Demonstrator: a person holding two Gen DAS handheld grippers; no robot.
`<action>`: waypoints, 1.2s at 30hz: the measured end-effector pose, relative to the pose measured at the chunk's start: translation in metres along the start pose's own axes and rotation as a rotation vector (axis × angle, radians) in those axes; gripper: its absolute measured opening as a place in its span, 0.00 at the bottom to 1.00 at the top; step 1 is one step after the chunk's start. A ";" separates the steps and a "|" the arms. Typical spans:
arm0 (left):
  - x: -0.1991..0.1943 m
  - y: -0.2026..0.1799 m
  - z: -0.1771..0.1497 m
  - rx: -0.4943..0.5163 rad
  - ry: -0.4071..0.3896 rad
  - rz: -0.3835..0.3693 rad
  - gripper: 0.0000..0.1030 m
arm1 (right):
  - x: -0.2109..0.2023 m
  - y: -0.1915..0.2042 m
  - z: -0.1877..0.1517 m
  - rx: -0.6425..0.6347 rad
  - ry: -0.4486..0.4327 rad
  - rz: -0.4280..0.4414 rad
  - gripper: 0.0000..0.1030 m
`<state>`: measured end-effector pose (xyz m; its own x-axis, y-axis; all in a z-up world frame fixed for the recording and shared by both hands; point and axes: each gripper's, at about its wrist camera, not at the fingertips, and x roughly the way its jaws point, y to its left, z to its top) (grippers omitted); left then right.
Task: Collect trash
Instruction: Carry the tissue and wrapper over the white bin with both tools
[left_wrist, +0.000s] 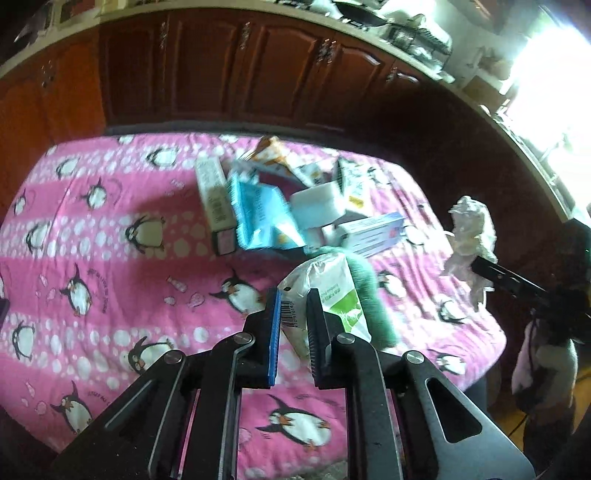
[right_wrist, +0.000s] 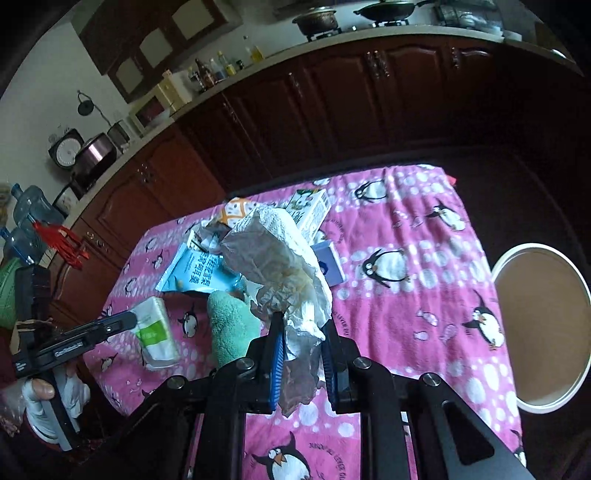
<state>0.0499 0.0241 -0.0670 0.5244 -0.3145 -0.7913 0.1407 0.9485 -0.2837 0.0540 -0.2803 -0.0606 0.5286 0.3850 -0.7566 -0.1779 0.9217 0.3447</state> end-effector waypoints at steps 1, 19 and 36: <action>-0.003 -0.005 0.001 0.010 -0.005 -0.005 0.11 | -0.003 -0.003 0.001 0.005 -0.007 -0.005 0.17; 0.013 -0.123 0.035 0.198 -0.026 -0.126 0.11 | -0.057 -0.064 -0.001 0.111 -0.095 -0.107 0.17; 0.067 -0.227 0.058 0.308 0.026 -0.225 0.10 | -0.105 -0.140 -0.017 0.267 -0.151 -0.250 0.17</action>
<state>0.1014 -0.2102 -0.0242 0.4308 -0.5133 -0.7422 0.4978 0.8212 -0.2790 0.0093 -0.4492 -0.0389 0.6483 0.1208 -0.7517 0.1833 0.9335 0.3081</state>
